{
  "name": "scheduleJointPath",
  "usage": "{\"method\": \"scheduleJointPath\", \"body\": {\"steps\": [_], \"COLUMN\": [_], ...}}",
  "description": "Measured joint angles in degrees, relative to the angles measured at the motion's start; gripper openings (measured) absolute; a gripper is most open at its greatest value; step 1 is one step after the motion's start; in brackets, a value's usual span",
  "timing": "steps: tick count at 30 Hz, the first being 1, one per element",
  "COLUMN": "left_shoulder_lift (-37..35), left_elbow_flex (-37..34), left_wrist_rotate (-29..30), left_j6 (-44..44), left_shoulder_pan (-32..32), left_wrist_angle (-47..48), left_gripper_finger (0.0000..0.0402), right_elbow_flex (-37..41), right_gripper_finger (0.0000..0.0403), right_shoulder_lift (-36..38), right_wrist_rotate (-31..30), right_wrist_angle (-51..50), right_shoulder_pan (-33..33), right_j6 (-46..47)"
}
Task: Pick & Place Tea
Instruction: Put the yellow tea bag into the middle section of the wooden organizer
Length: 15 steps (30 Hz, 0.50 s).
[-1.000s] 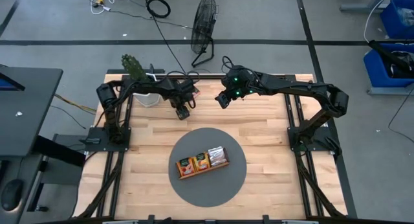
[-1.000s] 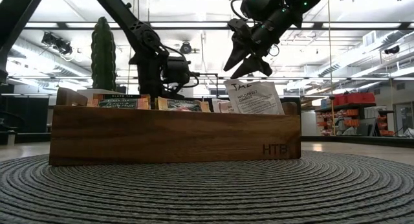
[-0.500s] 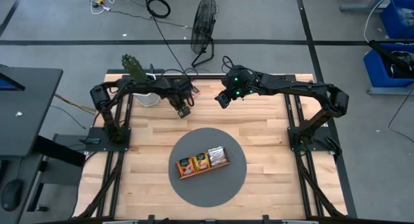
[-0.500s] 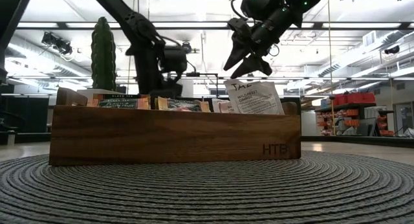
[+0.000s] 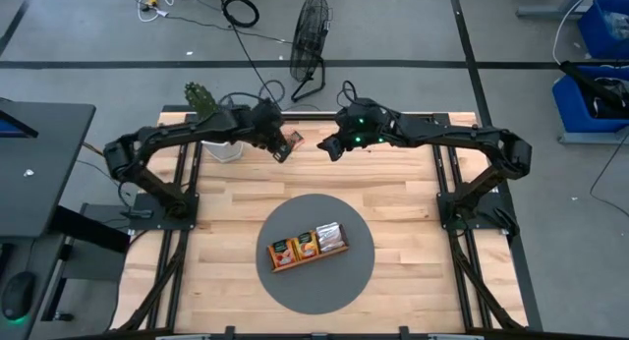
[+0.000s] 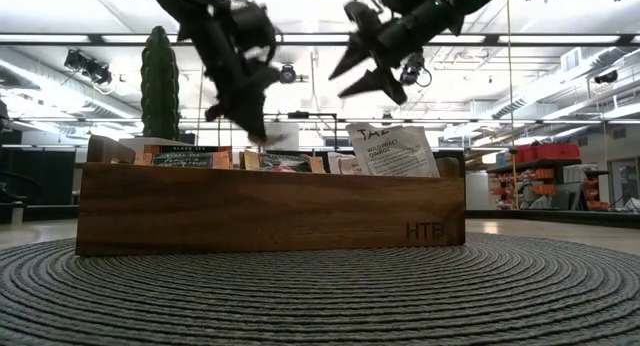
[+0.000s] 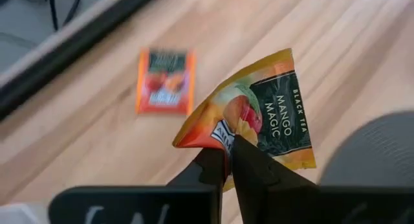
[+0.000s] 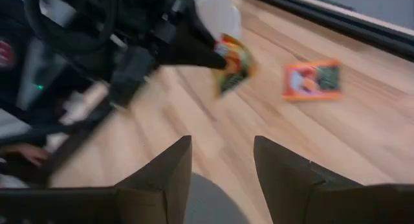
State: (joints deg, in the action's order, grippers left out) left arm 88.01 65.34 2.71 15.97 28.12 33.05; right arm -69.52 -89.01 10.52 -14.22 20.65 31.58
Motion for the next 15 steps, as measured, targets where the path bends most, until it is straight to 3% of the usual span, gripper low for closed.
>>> {"method": "scheduleJointPath", "body": {"steps": [6,11,15], "left_shoulder_lift": [-5.11,-6.36,-6.38], "left_elbow_flex": [0.02,0.07,0.07], "left_wrist_rotate": [-0.03,2.36,3.18], "left_j6": [6.11,10.22,12.1], "left_shoulder_pan": [-3.6,-7.6,-9.54], "left_wrist_angle": [-6.35,-10.64,-12.46], "left_gripper_finger": [0.0013,0.0017,0.0017], "right_elbow_flex": [-0.01,-0.02,0.01], "right_gripper_finger": [0.0174,0.0174,0.0174], "right_shoulder_lift": [0.09,0.09,0.09], "right_wrist_rotate": [-0.98,-7.52,-8.15], "right_wrist_angle": [8.66,8.44,9.28], "right_shoulder_pan": [-2.71,-4.88,-6.0], "right_j6": [7.12,10.84,12.11]}}
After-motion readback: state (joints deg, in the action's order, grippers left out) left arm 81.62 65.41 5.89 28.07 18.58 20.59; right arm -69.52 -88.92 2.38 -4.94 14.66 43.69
